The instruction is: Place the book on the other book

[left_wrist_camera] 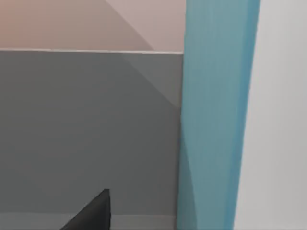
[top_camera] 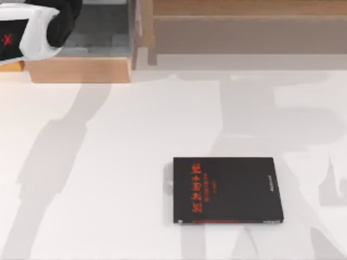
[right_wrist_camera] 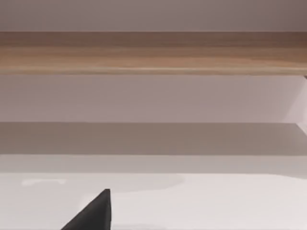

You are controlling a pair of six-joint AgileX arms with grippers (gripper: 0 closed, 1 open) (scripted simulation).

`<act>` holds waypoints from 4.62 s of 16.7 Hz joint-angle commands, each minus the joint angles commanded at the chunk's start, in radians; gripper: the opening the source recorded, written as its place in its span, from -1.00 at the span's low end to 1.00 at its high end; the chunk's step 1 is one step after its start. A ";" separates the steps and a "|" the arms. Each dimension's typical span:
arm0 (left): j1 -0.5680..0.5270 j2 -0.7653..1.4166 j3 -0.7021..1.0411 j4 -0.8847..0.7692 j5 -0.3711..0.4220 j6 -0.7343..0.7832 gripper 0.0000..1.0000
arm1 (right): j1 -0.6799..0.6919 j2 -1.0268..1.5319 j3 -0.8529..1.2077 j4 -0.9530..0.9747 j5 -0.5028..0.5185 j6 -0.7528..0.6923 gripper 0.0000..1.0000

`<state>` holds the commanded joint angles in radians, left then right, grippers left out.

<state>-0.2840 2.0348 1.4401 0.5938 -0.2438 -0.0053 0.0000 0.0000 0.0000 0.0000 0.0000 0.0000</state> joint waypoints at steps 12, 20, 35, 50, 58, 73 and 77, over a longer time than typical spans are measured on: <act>0.000 0.000 0.000 0.000 0.000 0.000 -0.66 | 0.000 0.000 0.000 0.000 0.000 0.000 1.00; 0.000 0.000 0.000 0.000 0.000 0.000 -1.00 | 0.000 0.000 0.000 0.000 0.000 0.000 1.00; -0.002 -0.047 -0.028 -0.019 -0.006 0.003 -1.00 | 0.000 0.000 0.000 0.000 0.000 0.000 1.00; -0.422 -0.506 -0.078 -0.364 -0.500 0.307 -1.00 | 0.000 0.000 0.000 0.000 0.000 0.000 1.00; -0.845 -0.278 -0.228 -0.674 -0.686 0.480 -1.00 | 0.000 0.000 0.000 0.000 0.000 0.000 1.00; -1.032 -0.046 -0.325 -0.808 -0.730 0.563 -1.00 | 0.000 0.000 0.000 0.000 0.000 0.000 1.00; -1.030 -0.043 -0.326 -0.802 -0.729 0.568 -1.00 | 0.000 0.000 0.000 0.000 0.000 0.000 1.00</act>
<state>-1.3141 1.9916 1.1142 -0.2086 -0.9727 0.5627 0.0000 0.0000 0.0000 0.0000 0.0000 0.0000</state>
